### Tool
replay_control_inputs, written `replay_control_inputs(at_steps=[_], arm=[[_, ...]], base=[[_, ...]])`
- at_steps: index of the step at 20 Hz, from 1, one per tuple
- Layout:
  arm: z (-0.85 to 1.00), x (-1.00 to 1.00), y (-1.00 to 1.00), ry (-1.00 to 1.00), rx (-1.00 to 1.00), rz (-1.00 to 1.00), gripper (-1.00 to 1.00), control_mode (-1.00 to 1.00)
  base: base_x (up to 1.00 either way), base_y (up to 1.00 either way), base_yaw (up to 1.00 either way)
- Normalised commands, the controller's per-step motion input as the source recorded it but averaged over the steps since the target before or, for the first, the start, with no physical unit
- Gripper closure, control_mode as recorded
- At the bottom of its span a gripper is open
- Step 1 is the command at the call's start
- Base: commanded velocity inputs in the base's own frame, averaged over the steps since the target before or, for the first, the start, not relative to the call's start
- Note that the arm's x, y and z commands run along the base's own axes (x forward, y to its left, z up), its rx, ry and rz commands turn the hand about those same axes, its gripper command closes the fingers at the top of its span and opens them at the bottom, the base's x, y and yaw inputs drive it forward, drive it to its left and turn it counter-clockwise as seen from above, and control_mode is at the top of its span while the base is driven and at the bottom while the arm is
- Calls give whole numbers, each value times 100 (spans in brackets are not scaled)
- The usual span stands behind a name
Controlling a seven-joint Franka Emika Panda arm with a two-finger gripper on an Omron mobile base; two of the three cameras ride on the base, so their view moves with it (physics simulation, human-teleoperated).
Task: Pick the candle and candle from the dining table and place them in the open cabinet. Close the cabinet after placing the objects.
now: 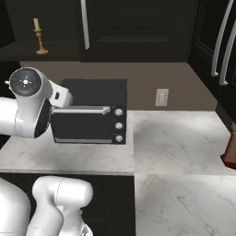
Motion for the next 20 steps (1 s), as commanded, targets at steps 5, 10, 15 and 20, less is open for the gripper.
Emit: replay_control_inputs(at_steps=[5, 10, 15, 20], arm=[[0, -90, 0, 33, -27, 2, -100, -100], [2, -80, 0, 5, -22, 6, -100, -100], [1, -56, 0, -20, -23, 24, -100, -100], [0, -24, 0, -29, -28, 34, -100, -100]], base=[[0, 0, 0], [0, 0, 0], [0, 0, 0], [0, 0, 0]])
